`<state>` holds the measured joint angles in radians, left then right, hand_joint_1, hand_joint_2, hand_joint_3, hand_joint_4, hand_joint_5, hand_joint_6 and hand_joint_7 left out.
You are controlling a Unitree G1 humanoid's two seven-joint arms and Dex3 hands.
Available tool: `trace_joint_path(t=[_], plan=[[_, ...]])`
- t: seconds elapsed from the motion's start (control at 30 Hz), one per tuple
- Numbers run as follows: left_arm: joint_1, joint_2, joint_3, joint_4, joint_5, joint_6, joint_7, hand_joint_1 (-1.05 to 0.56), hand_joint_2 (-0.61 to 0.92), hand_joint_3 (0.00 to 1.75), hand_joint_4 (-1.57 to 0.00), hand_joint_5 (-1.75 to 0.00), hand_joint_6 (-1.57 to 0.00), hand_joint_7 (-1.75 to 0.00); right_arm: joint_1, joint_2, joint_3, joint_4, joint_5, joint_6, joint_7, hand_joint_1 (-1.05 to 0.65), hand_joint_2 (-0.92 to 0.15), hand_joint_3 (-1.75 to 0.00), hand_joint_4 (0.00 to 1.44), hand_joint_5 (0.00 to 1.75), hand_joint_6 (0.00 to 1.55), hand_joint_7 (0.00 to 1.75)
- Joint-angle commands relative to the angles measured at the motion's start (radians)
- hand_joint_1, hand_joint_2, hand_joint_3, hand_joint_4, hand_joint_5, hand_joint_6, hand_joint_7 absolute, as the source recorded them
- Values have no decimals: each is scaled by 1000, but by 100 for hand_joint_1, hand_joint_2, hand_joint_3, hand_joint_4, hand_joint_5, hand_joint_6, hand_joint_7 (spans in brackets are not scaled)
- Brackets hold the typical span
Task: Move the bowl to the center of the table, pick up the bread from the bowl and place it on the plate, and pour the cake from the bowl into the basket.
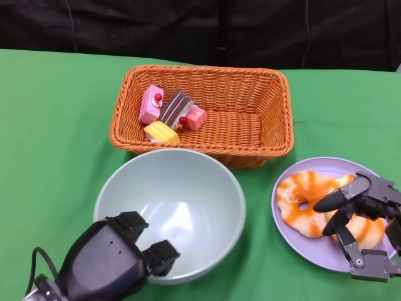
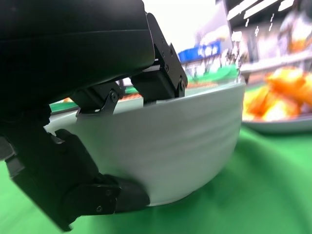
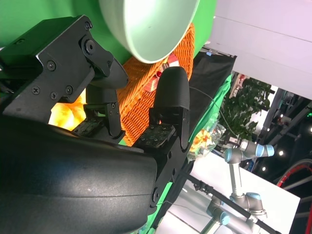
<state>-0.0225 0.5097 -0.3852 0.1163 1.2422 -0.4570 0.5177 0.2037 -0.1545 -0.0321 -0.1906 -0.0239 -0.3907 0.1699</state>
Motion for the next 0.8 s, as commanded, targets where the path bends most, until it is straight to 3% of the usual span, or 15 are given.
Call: trace_joint_path(t=[0.03, 0.1, 0.13, 0.23, 0.33, 0.43, 0.53, 0.8], plan=[[6, 13, -13, -15, -63, 46, -147, -28, 85, 2, -85, -111, -105, -29, -8, 0, 6, 2, 11, -9, 2, 17, -43, -121, 75, 130, 66, 101], [27, 13, -11, -85, -109, 89, -288, -28, 87, 1, -89, -85, -105, -15, -4, 0, 12, -8, 23, -12, 11, 17, -43, -122, 75, 130, 65, 102], [40, 15, -9, -130, -131, 112, -362, -33, 90, 2, -76, -60, -88, -6, -1, 0, 15, -15, 29, -12, 15, 16, -43, -122, 74, 131, 64, 102], [75, 15, 0, -238, -191, 160, -503, -42, 92, 6, -65, -30, -68, -1, 6, -1, 21, -39, 42, -3, 24, 12, -44, -118, 72, 133, 63, 105], [105, 12, 11, -309, -225, 181, -549, -49, 92, 8, -60, -22, -61, 0, 8, -3, 23, -58, 53, 9, 29, 10, -45, -114, 71, 135, 62, 107], [166, 0, 41, -427, -282, 199, -578, -68, 92, 9, -51, -15, -50, 0, 11, -5, 36, -96, 69, 19, 44, 6, -44, -109, 68, 136, 57, 111], [209, -14, 71, -495, -339, 213, -594, -78, 92, 14, -44, -11, -45, 0, 17, -11, 53, -130, 94, 43, 71, 9, -38, -120, 61, 140, 48, 117], [332, -70, 171, -570, -545, 169, -539, -79, 92, 23, -40, -10, -42, 0, 89, -15, 100, -220, 93, 113, 103, 7, -33, -130, 58, 143, 43, 124]])
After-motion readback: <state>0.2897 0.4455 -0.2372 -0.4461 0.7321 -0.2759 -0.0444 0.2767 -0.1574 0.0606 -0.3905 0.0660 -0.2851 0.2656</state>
